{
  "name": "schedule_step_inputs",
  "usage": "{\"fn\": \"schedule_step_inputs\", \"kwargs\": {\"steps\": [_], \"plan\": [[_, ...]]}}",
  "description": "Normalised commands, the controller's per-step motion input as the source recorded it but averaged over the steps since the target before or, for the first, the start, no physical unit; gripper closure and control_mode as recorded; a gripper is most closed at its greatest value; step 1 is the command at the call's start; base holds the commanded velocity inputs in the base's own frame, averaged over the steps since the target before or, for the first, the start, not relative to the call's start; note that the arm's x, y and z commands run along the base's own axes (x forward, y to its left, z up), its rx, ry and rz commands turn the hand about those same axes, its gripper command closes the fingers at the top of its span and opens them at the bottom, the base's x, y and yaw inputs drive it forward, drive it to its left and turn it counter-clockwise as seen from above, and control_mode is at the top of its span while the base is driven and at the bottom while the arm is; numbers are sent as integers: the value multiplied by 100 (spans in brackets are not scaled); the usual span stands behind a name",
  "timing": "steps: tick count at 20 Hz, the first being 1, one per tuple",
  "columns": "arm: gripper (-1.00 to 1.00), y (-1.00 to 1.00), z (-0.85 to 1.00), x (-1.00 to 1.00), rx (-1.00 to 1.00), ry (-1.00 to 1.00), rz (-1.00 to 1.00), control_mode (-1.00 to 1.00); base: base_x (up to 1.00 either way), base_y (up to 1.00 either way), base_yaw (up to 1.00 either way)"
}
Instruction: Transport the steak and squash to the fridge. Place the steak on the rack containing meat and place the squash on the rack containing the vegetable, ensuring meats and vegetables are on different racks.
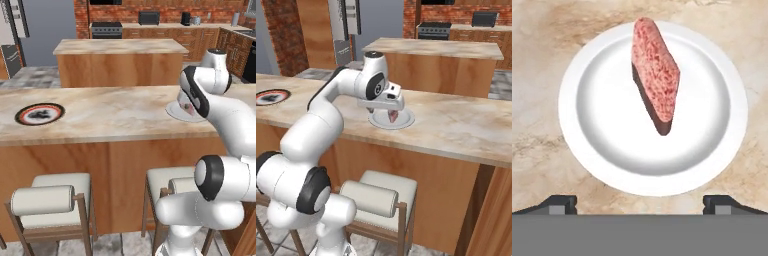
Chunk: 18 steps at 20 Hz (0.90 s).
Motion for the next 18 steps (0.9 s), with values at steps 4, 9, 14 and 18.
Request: {"fn": "schedule_step_inputs", "kwargs": {"steps": [4, 9, 14, 18], "plan": [[-100, -20, -14, 43, 0, 8, 0, -100, 0, 0, 0], [-100, -11, -9, 36, 0, 7, 0, -100, 0, 0, 0], [-100, 0, -23, 34, 1, 4, 0, -100, 0, 0, 0], [-100, 0, -29, 29, 0, 5, 0, -100, 0, 0, 0]]}}
